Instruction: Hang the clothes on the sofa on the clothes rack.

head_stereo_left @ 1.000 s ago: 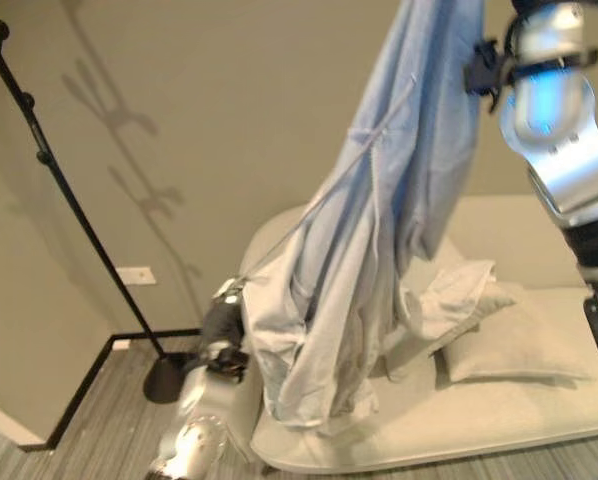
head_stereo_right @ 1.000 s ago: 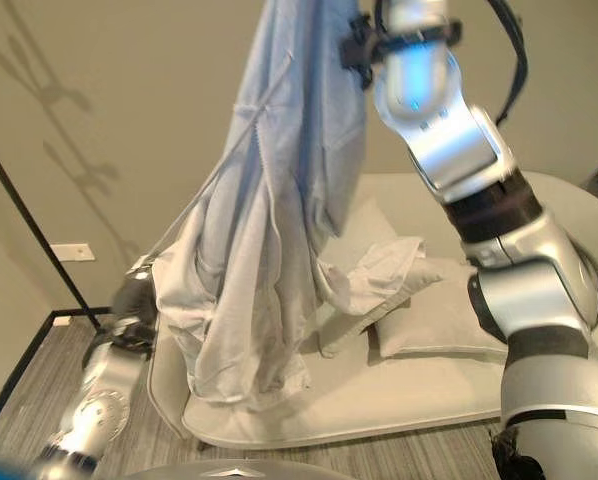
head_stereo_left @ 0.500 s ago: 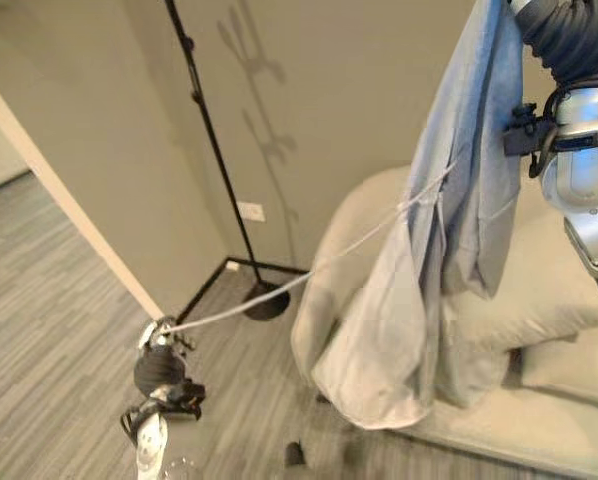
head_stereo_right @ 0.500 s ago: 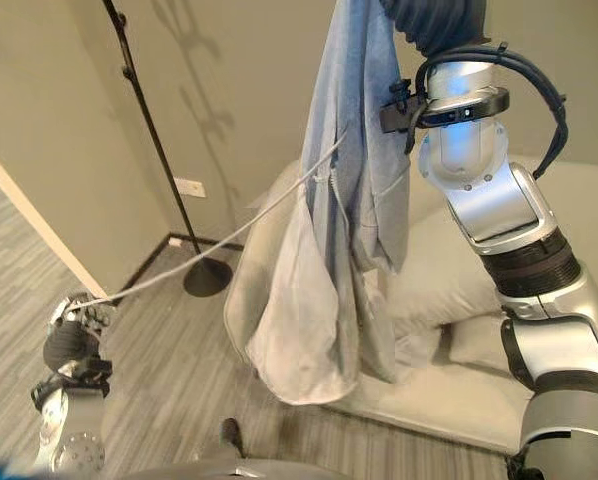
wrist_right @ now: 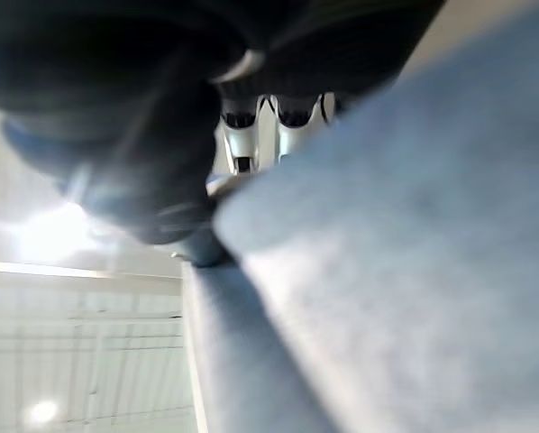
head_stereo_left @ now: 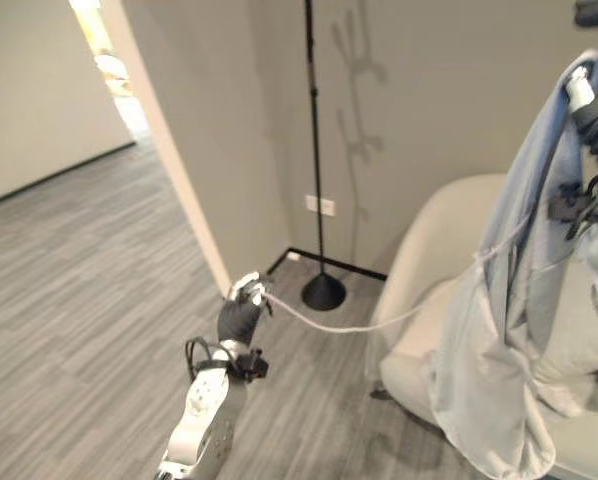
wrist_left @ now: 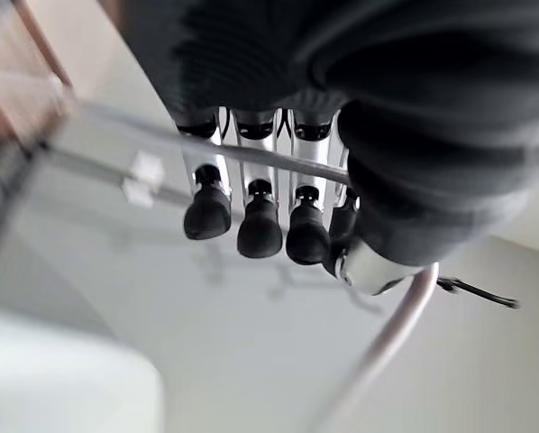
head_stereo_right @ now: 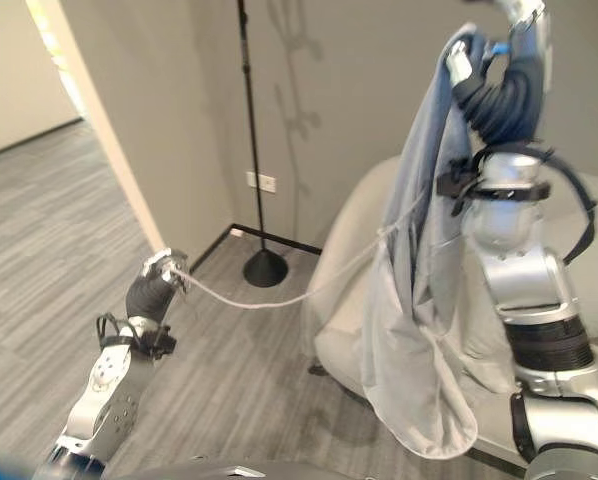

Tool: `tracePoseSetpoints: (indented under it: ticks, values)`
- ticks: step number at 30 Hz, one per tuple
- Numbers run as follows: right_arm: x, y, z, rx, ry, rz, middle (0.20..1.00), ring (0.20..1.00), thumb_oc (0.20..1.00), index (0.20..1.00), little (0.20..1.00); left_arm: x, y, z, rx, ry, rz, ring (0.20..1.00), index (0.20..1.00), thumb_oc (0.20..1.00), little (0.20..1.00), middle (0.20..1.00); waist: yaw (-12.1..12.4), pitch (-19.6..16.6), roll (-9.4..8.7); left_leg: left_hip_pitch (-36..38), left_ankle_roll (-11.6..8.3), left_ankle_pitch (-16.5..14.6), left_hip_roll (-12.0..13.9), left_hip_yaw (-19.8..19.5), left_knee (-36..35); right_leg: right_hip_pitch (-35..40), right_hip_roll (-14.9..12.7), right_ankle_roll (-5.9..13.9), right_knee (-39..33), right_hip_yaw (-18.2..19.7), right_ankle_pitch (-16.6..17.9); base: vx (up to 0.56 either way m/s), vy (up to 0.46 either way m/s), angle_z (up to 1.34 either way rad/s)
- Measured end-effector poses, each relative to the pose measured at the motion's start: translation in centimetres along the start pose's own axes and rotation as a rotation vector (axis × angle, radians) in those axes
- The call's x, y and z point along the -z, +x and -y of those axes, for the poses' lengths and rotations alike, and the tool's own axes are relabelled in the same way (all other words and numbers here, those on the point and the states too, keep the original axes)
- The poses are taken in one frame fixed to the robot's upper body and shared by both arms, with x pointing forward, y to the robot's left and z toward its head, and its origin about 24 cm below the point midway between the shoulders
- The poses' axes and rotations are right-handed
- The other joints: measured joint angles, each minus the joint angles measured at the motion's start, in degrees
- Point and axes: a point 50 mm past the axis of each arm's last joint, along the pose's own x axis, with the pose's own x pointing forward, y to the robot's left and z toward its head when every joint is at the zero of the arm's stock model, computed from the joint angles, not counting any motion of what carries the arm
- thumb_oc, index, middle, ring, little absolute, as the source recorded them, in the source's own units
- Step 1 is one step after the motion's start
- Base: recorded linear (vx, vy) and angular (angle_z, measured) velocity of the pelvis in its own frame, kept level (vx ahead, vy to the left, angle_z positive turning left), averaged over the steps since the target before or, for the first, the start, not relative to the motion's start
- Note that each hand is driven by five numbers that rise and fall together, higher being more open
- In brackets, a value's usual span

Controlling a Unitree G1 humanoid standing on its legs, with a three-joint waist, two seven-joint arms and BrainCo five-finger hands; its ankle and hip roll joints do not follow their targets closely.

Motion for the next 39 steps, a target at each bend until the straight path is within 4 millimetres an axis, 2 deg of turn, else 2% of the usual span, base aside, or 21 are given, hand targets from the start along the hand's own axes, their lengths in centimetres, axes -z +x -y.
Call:
tracePoseSetpoints:
  ticks: [2,3,4,5,6,7,9,10,11,12,13,14,15,16,18,20,25,28,31,35,39]
  values:
    - [0.1,0.0,-0.1,0.007,-0.01,-0.01,0.2,0.2,0.2,0.2,0.2,-0.4,0.1,-0.7,-0.019,0.021,0.004,0.2,0.2,0.2,0.2,0.2,1.1,1.6,-2.5,0.4,1.56,2.7,-1.8,-0.9,-2.7,-0.5,1.4,-2.16,-0.5,2.9,1.9,-0.01,0.412,0.22]
    - [0.2,0.3,-0.1,0.026,-0.015,-0.019,0.2,0.2,0.2,0.2,0.2,-0.4,0.1,-1.1,-0.018,0.042,-0.014,0.2,0.2,0.2,0.2,0.2,0.9,3.4,-2.46,2.5,1.15,4.9,-2.1,-1.7,-6.2,-1.0,1.0,-0.15,1.3,6.2,0.1,-0.03,0.479,0.17]
    - [0.4,0.5,-0.2,0.031,-0.017,-0.026,0.2,0.2,0.2,0.2,0.2,-0.1,0.1,-1.1,-0.018,0.047,-0.034,0.2,0.2,0.2,0.2,0.2,0.6,3.5,-2.57,3.0,2.1,5.3,-2.0,-1.5,-7.0,-2.4,2.7,6.19,2.9,7.1,-5.5,-0.02,0.472,-0.06]
    - [0.2,1.3,-0.1,0.036,-0.027,-0.012,0.2,0.2,0.2,0.2,0.2,-0.2,0.0,-1.1,-0.012,0.056,-0.038,0.432,0.432,0.432,0.432,0.432,0.7,4.0,-2.71,3.5,2.66,5.7,-1.8,-0.9,-8.1,-4.5,5.5,9.95,5.0,6.8,-9.7,-0.02,0.367,-0.52]
    - [-0.5,3.7,0.4,0.067,-0.062,0.04,0.2,0.2,0.2,0.2,0.2,-0.8,0.3,-1.1,0.037,0.126,-0.039,1.0,1.0,1.0,1.0,1.0,1.5,7.3,-1.8,6.5,3.83,6.5,-0.5,0.2,-12.3,-8.3,9.1,7.08,11.7,4.1,-18.6,0.0,0.2,-0.7]
    - [-1.0,5.2,0.6,0.089,-0.071,0.068,0.2,0.2,0.2,0.2,0.2,-0.7,0.3,-1.0,0.06,0.146,-0.049,1.0,1.0,1.0,1.0,1.0,1.2,7.2,-2.16,7.2,3.12,7.0,-0.8,1.3,-13.3,-9.2,12.0,7.83,11.3,3.0,-19.6,0.0,0.273,-0.78]
    - [-2.5,8.3,2.1,0.203,-0.079,0.128,0.2,0.2,0.2,0.2,0.2,-0.7,0.6,-0.3,0.112,0.183,-0.047,1.0,1.0,1.0,1.0,1.0,0.5,7.8,-0.98,7.8,1.76,6.4,-0.4,1.4,-16.1,-9.5,14.0,8.43,9.8,2.0,-18.7,0.03,0.115,-0.39]
    - [-3.0,9.9,2.9,0.269,-0.077,0.143,0.2,0.2,0.2,0.2,0.2,-1.2,1.2,0.0,0.125,0.194,-0.023,1.0,1.0,1.0,1.0,1.0,-0.4,8.0,-3.91,7.4,1.11,4.5,-2.3,2.1,-12.6,-10.5,12.1,9.38,10.0,2.2,-19.7,0.05,0.068,-0.17]
    - [-3.6,11.4,3.4,0.298,-0.083,0.153,0.2,0.2,0.2,0.2,0.2,-1.1,1.6,0.6,0.132,0.183,-0.011,1.0,1.0,1.0,1.0,1.0,-0.6,8.3,-4.62,5.2,2.92,2.1,-2.3,3.6,-1.3,-11.0,10.3,9.46,12.8,3.3,-21.9,0.06,-0.004,-0.17]
    - [-3.6,12.3,3.7,0.301,-0.107,0.147,0.2,0.2,0.2,0.2,0.2,-0.4,1.9,1.3,0.143,0.163,-0.027,1.0,1.0,1.0,1.0,1.0,-0.7,8.0,-2.77,5.5,3.47,-2.9,-1.4,3.7,1.5,-11.2,10.8,9.33,14.7,4.4,-22.6,0.05,-0.128,-0.16]
    - [-3.0,12.5,3.7,0.312,-0.138,0.125,0.2,0.2,0.2,0.2,0.2,0.8,2.0,2.0,0.152,0.139,-0.069,1.0,1.0,1.0,1.0,1.0,-0.7,7.6,-3.0,10.0,2.09,-2.5,-1.4,3.8,-3.9,-10.2,12.7,8.88,16.2,4.8,-26.0,0.06,-0.197,-0.2]
    - [-3.2,12.9,3.6,0.302,-0.151,0.131,0.2,0.2,0.2,0.2,0.2,1.0,1.9,2.2,0.158,0.133,-0.074,1.0,1.0,1.0,1.0,1.0,-0.8,6.2,-3.07,11.3,1.12,-0.3,-1.1,4.0,-7.6,-10.0,15.9,7.09,13.5,4.1,-27.0,0.04,-0.209,-0.2]
    - [-3.2,12.9,3.6,0.302,-0.151,0.131,0.2,0.2,0.2,0.2,0.2,1.0,1.9,2.2,0.158,0.133,-0.074,1.0,1.0,1.0,1.0,1.0,-0.8,6.2,-3.07,11.3,1.12,-0.3,-1.1,4.0,-7.6,-10.0,15.9,7.09,13.5,4.1,-27.0,0.02,-0.119,-0.22]
    - [-4.4,14.7,4.4,0.34,-0.138,0.157,0.2,0.2,0.2,0.2,0.2,0.7,2.3,2.5,0.183,0.144,-0.059,1.0,1.0,1.0,1.0,1.0,-1.1,3.5,-5.02,12.1,0.95,3.3,-1.4,5.4,-12.4,-9.7,21.5,4.74,5.7,3.4,-28.4,0.02,-0.077,-0.26]
    - [-6.2,16.5,4.1,0.363,-0.072,0.181,0.2,0.2,0.2,0.2,0.2,1.6,2.4,2.7,0.193,0.149,-0.095,1.0,1.0,1.0,1.0,1.0,-1.1,0.9,-5.21,13.4,-0.36,5.0,-0.5,6.1,-15.4,-6.8,25.9,-0.39,-3.2,2.1,-26.3,0.05,-0.12,-0.3]
    - [-7.0,17.5,3.1,0.337,-0.056,0.187,0.2,0.2,0.2,0.2,0.2,2.7,2.1,3.0,0.213,0.156,-0.139,1.0,1.0,1.0,1.0,1.0,-1.5,-2.0,-4.2,14.3,-0.99,6.1,-0.1,6.8,-17.8,-6.2,28.0,-1.48,-6.3,2.3,-25.3,0.03,-0.145,-0.17]
    - [-9.6,18.9,1.4,0.292,0.032,0.232,0.2,0.2,0.2,0.2,0.2,5.0,2.7,3.1,0.197,0.189,-0.222,1.0,1.0,1.0,1.0,1.0,-2.1,-6.0,-2.41,16.1,-1.27,6.3,1.2,9.9,-19.2,-5.0,31.3,-3.0,-11.2,4.7,-23.6,0.01,-0.073,-0.32]
    - [-10.5,19.1,0.7,0.278,0.084,0.246,0.2,0.2,0.2,0.2,0.2,5.0,3.5,4.3,0.211,0.169,-0.205,1.0,1.0,1.0,1.0,1.0,-2.5,-6.9,-1.43,16.2,-1.48,6.5,1.5,10.5,-19.4,-5.0,32.2,-3.18,-12.3,5.3,-23.0,-0.02,-0.061,-0.21]
    - [-11.2,19.1,-2.1,0.213,0.196,0.214,0.2,0.2,0.2,0.2,0.2,4.5,4.8,6.0,0.242,0.16,-0.176,1.0,1.0,1.0,1.0,1.0,-2.4,-8.1,-0.31,16.5,-1.83,6.6,2.0,12.1,-19.6,-5.0,33.4,-3.46,-14.4,6.8,-21.8,0.0,-0.035,-0.28]
    - [-12.1,18.8,-3.7,0.155,0.269,0.226,0.2,0.2,0.2,0.2,0.2,5.2,6.3,6.9,0.244,0.236,-0.197,1.0,1.0,1.0,1.0,1.0,-3.1,-8.5,-0.28,16.8,-2.68,6.8,2.3,12.9,-20.4,-5.3,34.0,-3.59,-14.8,7.5,-21.5,-0.02,-0.037,-0.1]
    - [-16.8,17.5,-5.3,0.071,0.464,0.368,0.2,0.2,0.2,0.2,0.2,5.8,8.0,10.0,0.285,0.278,-0.224,1.0,1.0,1.0,1.0,1.0,-5.4,-8.9,-0.22,15.9,-2.73,7.0,2.3,13.8,-20.4,-7.0,33.8,-3.66,-14.0,8.5,-21.4,-0.03,-0.027,-0.14]
